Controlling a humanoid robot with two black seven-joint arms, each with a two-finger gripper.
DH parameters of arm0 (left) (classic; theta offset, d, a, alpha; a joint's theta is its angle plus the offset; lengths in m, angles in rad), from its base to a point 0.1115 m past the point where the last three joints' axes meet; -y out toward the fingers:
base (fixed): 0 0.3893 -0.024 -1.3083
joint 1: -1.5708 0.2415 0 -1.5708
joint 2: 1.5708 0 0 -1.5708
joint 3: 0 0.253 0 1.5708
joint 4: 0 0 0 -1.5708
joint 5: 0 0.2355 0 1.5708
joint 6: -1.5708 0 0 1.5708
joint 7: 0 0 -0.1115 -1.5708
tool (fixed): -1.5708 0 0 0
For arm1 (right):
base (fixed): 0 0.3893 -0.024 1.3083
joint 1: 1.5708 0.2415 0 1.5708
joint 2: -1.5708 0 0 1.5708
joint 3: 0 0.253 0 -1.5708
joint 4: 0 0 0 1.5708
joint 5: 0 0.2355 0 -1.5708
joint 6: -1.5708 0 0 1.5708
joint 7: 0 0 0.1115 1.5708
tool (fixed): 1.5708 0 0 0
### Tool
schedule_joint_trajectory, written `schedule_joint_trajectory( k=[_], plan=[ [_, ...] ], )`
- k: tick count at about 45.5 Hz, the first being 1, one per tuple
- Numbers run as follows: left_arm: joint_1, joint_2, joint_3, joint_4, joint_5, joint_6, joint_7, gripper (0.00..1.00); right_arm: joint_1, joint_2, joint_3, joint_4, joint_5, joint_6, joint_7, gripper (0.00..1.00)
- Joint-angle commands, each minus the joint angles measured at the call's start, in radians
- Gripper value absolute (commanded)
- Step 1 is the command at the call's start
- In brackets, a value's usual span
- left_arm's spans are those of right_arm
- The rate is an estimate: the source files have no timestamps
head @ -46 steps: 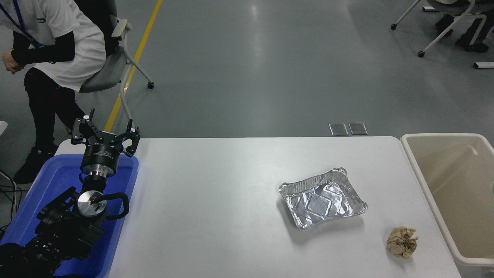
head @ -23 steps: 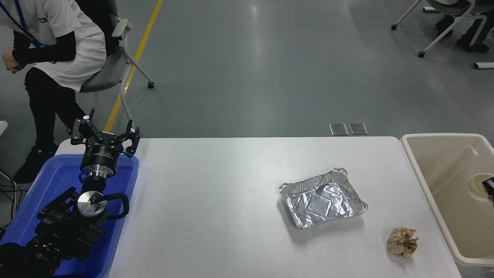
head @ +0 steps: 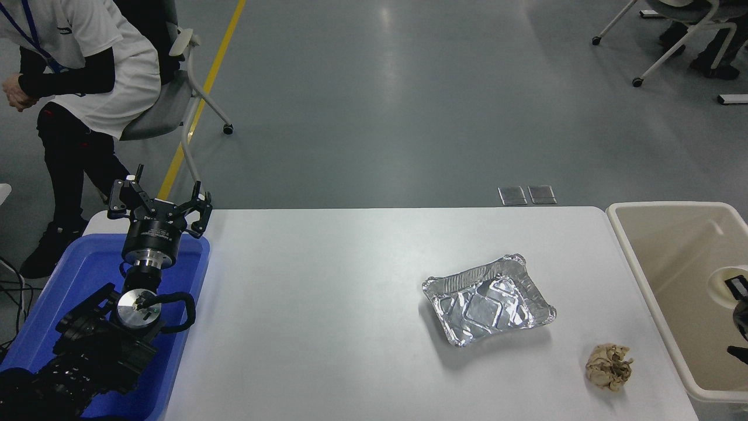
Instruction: Pick up paper cup place in dustbin
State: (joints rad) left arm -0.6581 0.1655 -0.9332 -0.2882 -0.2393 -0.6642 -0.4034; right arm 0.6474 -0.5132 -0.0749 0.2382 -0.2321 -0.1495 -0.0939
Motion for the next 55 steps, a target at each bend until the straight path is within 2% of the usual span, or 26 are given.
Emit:
schedule_joint_trajectory(
  k=[1,3,5,7,14,18,20,21,55],
  plan=[
    [0.000,0.000,0.001,0.000,0.000,0.000,0.000,0.99,-0.014,0.012,-0.006,-0.007,-0.001,-0.012,0.000,0.00],
    [0.000,0.000,0.001,0.000,0.000,0.000,0.000,0.99,-0.015,0.012,-0.008,-0.008,-0.003,-0.012,0.000,0.06],
    [0.000,0.000,-0.001,0.000,0.000,0.000,0.000,0.99,-0.017,0.010,-0.008,-0.008,-0.003,-0.012,0.000,0.09],
    [0.000,0.000,0.001,0.000,0.000,0.000,0.000,0.99,-0.015,0.009,-0.008,-0.010,-0.003,-0.012,0.000,0.16],
    [0.000,0.000,-0.001,0.000,0.000,0.000,0.000,0.99,-0.015,0.009,-0.009,-0.043,-0.003,-0.015,0.000,0.69],
    [0.000,0.000,-0.001,0.000,0.000,0.000,0.000,0.99,-0.015,0.009,-0.008,-0.045,-0.001,-0.015,0.000,0.84],
    [0.000,0.000,0.001,0.000,0.000,0.000,0.000,0.99,-0.014,0.009,-0.002,-0.045,-0.001,-0.015,0.000,0.97],
    [0.000,-0.001,0.001,0.001,0.000,0.000,0.000,0.99,-0.014,0.009,0.001,-0.045,-0.001,-0.015,0.000,0.99],
    [0.000,-0.001,0.001,0.001,-0.002,0.000,0.000,0.99,0.017,0.007,-0.008,-0.031,-0.003,0.005,-0.006,1.00]
  ],
)
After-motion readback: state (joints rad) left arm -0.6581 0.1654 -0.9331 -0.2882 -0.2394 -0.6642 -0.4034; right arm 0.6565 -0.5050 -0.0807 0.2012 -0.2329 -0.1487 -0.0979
